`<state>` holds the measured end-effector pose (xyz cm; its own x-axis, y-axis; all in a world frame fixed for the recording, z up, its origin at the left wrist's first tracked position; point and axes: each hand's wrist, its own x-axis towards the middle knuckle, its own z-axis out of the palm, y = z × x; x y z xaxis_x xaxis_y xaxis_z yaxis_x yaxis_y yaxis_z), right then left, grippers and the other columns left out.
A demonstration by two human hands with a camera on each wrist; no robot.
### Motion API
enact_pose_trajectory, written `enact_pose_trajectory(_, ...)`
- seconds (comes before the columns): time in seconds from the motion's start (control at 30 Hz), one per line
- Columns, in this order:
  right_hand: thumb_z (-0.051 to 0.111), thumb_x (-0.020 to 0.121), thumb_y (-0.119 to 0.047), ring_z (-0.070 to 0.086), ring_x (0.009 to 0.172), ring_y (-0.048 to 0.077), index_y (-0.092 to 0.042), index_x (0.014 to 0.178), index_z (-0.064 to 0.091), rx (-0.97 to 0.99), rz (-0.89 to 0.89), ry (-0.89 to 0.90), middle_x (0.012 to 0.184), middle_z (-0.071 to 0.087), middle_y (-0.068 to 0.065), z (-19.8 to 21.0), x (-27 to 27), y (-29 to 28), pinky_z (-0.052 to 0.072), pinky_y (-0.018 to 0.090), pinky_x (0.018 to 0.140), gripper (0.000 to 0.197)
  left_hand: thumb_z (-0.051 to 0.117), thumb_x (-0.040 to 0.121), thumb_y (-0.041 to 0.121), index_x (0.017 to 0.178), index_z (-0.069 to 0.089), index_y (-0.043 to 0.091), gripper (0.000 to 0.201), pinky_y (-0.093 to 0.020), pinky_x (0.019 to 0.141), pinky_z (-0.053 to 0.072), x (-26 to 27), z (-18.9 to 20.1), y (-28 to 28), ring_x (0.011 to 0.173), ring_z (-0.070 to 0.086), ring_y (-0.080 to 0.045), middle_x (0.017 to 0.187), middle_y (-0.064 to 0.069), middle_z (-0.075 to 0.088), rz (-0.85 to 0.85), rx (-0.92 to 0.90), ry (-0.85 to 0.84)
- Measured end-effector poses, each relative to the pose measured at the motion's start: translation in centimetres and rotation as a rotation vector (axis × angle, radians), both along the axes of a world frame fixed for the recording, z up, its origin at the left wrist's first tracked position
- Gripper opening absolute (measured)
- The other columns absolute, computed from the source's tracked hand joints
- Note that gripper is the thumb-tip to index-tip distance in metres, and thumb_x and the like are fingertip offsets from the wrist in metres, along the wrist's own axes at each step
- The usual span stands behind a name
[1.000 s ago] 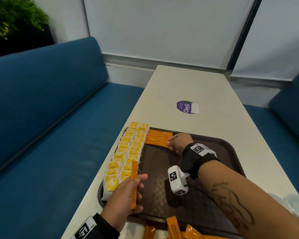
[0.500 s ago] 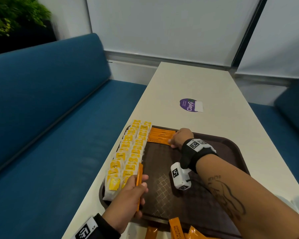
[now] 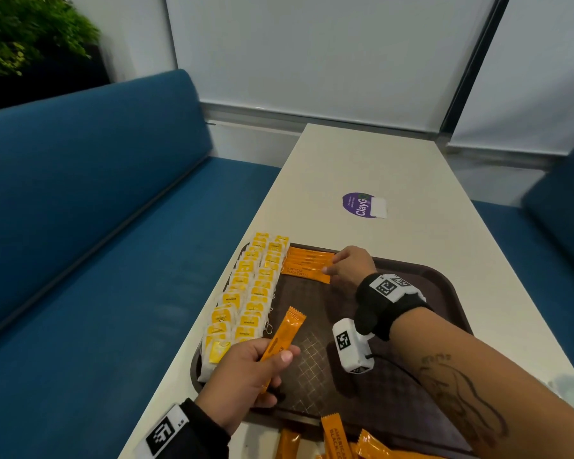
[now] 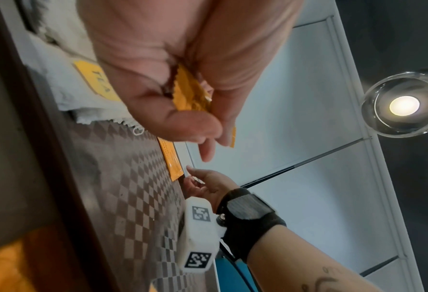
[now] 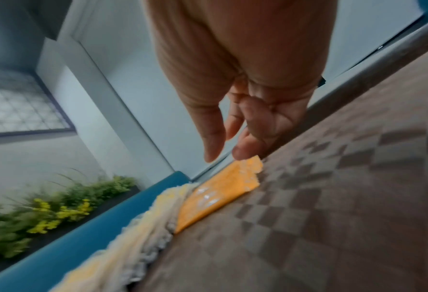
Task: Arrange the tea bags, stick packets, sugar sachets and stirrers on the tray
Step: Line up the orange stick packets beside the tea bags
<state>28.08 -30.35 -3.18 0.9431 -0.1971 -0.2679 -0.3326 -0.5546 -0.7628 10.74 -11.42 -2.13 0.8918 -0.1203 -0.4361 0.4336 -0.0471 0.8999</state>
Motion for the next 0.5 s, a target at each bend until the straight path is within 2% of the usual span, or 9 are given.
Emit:
enact_pose_trajectory(0.03,0.073,0.082,-0.015,0.062,0.083,0.018,-0.01,0.09,0.059,0.061,0.052,-0.038,0.097,0.064,0.009,0.7,-0.9,0.2,0.054,0.03,0.074,0.017,0.061,0.089,0.016,0.091,0.071,0.015,0.011,-0.018,0.046,0.044,0.0,0.1,0.1,0.057,0.051,-0.008,0.06,0.002,0.055,-0.007,-0.005,-0.002)
enact_pose_trajectory(0.1,0.068,0.086,-0.023,0.057,0.066,0.01,-0.012,0.089,0.061,0.167,0.22,-0.039,0.083,0.062,0.002,2.4,-3.2,0.5,0.044,0.02,0.054,0.014,0.063,0.087,0.015,0.091,0.069,0.012,0.008,-0.018,0.046,0.043,0.1,0.2,0.1,0.053,0.051,-0.007,0.054,0.005,0.054,-0.029,-0.007,-0.015)
enact_pose_trajectory(0.17,0.067,0.086,-0.024,0.053,0.057,0.005,-0.013,0.087,0.063,0.317,0.386,0.037,0.075,0.063,0.0,3.9,-5.6,0.7,0.035,0.015,0.045,0.012,0.065,0.086,0.014,0.088,0.065,0.011,0.004,-0.018,0.045,0.042,0.2,0.3,0.1,0.051,0.052,-0.007,0.054,0.006,0.054,-0.034,-0.006,-0.028)
enact_pose_trajectory(0.23,0.067,0.086,-0.02,0.052,0.054,0.003,-0.012,0.089,0.066,0.409,0.523,0.096,0.07,0.064,-0.002,4.9,-7.6,0.5,0.032,0.013,0.042,0.009,0.067,0.084,0.011,0.083,0.059,0.011,0.007,-0.018,0.044,0.041,0.2,0.4,-0.1,0.049,0.052,-0.006,0.052,0.007,0.054,-0.026,-0.012,-0.043)
enact_pose_trajectory(0.33,0.07,0.082,-0.011,0.053,0.053,0.004,-0.013,0.088,0.068,0.401,0.64,0.106,0.066,0.065,-0.003,5.6,-9.9,0.0,0.033,0.014,0.042,0.006,0.069,0.081,0.009,0.081,0.055,0.01,0.014,-0.017,0.041,0.04,0.3,0.4,-0.4,0.047,0.051,-0.006,0.05,0.007,0.055,-0.012,-0.005,-0.073)
enact_pose_trajectory(0.43,0.074,0.078,-0.007,0.056,0.054,0.008,-0.012,0.083,0.068,0.334,0.61,0.081,0.075,0.067,0.009,5.5,-11.2,-0.4,0.034,0.016,0.044,0.009,0.071,0.079,0.008,0.082,0.055,0.009,0.016,-0.017,0.04,0.039,0.3,0.4,-0.5,0.045,0.051,-0.006,0.049,0.006,0.055,-0.009,0.011,-0.113)
enact_pose_trajectory(0.5,0.074,0.078,-0.008,0.057,0.054,0.005,-0.01,0.085,0.068,0.286,0.562,0.055,0.078,0.067,0.01,5.5,-11.9,-0.5,0.035,0.015,0.044,0.01,0.072,0.079,0.009,0.081,0.056,0.009,0.016,-0.017,0.04,0.039,0.2,0.4,-0.7,0.044,0.051,-0.005,0.05,0.006,0.055,-0.002,0.034,-0.137)
